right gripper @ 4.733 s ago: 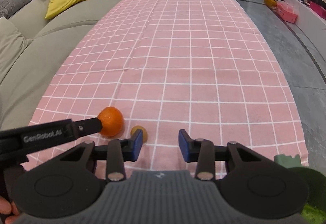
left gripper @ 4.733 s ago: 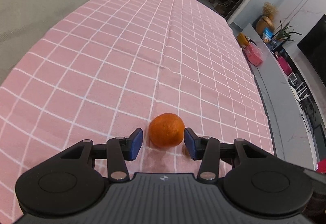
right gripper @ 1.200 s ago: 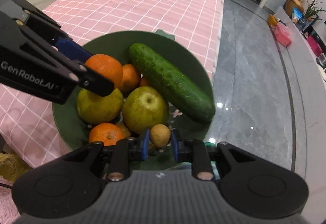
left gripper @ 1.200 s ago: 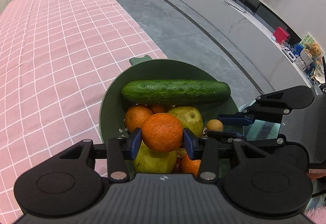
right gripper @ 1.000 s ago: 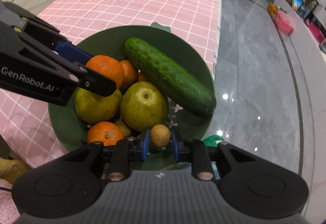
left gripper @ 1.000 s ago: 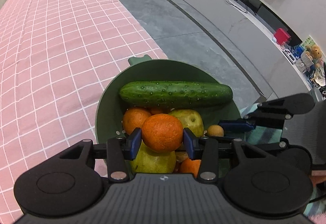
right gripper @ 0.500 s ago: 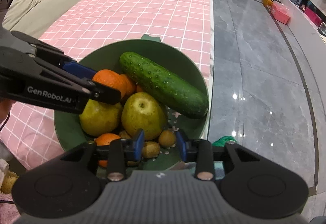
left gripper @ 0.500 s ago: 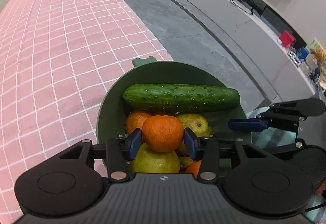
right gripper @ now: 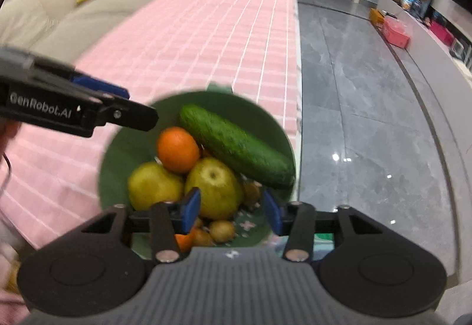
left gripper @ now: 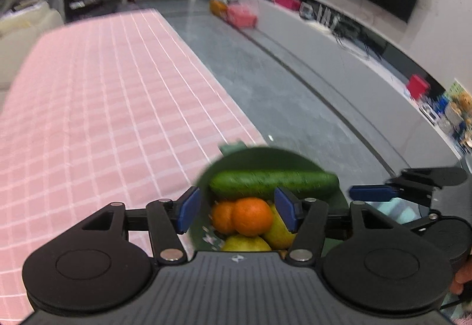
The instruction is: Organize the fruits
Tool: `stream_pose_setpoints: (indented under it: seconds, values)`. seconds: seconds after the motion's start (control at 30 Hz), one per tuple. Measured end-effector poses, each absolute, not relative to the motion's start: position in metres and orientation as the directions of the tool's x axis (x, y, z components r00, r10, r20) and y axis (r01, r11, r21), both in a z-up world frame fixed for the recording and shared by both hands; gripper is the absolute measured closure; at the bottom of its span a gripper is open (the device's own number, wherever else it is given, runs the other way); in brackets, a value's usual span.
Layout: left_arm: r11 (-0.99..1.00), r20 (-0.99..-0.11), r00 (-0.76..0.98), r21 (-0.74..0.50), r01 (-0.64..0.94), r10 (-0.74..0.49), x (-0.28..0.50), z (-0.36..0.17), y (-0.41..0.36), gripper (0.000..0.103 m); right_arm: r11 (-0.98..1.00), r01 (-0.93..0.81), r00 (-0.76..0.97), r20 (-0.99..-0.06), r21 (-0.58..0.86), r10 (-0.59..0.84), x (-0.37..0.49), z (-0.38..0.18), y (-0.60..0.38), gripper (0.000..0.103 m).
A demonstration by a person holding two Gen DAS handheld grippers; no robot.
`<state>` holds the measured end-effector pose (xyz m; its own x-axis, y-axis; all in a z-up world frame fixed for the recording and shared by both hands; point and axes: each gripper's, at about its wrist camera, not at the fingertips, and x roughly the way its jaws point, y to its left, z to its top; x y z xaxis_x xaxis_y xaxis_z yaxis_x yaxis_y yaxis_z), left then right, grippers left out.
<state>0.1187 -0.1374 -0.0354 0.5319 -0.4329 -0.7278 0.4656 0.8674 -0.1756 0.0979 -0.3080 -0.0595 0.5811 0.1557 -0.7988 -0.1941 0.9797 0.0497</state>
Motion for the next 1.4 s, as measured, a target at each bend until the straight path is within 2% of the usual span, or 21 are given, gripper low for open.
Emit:
stream_pose_setpoints:
  seconds: [0.27, 0.5, 0.67, 0.8, 0.9, 1.1, 1.4]
  values:
    - [0.91, -0.663, 0.675, -0.025, 0.413, -0.324, 0.088, 0.009, -0.12, 0.03, 0.995, -0.086, 0.709, -0.699, 0.052, 0.097, 0.077, -0.007, -0.285, 0.021]
    - [0.931, -0.604, 0.753, 0.048, 0.361, -0.261, 0.049, 0.03, -0.113, 0.025, 0.996, -0.084, 0.781, -0.619, 0.025, 0.081, 0.04, 0.015, -0.262, 0.02]
    - [0.949, -0.57, 0.798, 0.098, 0.301, -0.194, 0.017, 0.029, -0.107, 0.025, 0.989, -0.146, 0.783, -0.612, -0.008, 0.111, 0.013, 0.013, -0.247, 0.02]
    - [0.967, -0.553, 0.817, 0.071, 0.243, -0.165, -0.001, 0.026, -0.1, 0.024, 0.984, -0.167, 0.776, -0.623, -0.056, 0.096, -0.003, 0.009, -0.24, 0.02]
    - [0.981, -0.574, 0.807, 0.034, 0.192, -0.138, -0.009, 0.016, -0.091, 0.018, 0.983, -0.173, 0.758, -0.646, -0.058, 0.095, -0.006, 0.006, -0.238, 0.02]
    - [0.981, -0.688, 0.718, 0.047, 0.188, -0.105, 0.003, -0.015, -0.089, 0.018, 0.98, -0.191, 0.693, -0.715, -0.057, 0.093, -0.003, -0.012, -0.233, 0.02]
    - [0.983, -0.767, 0.637, 0.052, 0.176, -0.073, 0.007, -0.043, -0.084, 0.018, 0.985, -0.173, 0.643, -0.759, -0.019, 0.098, 0.01, -0.028, -0.237, 0.02]
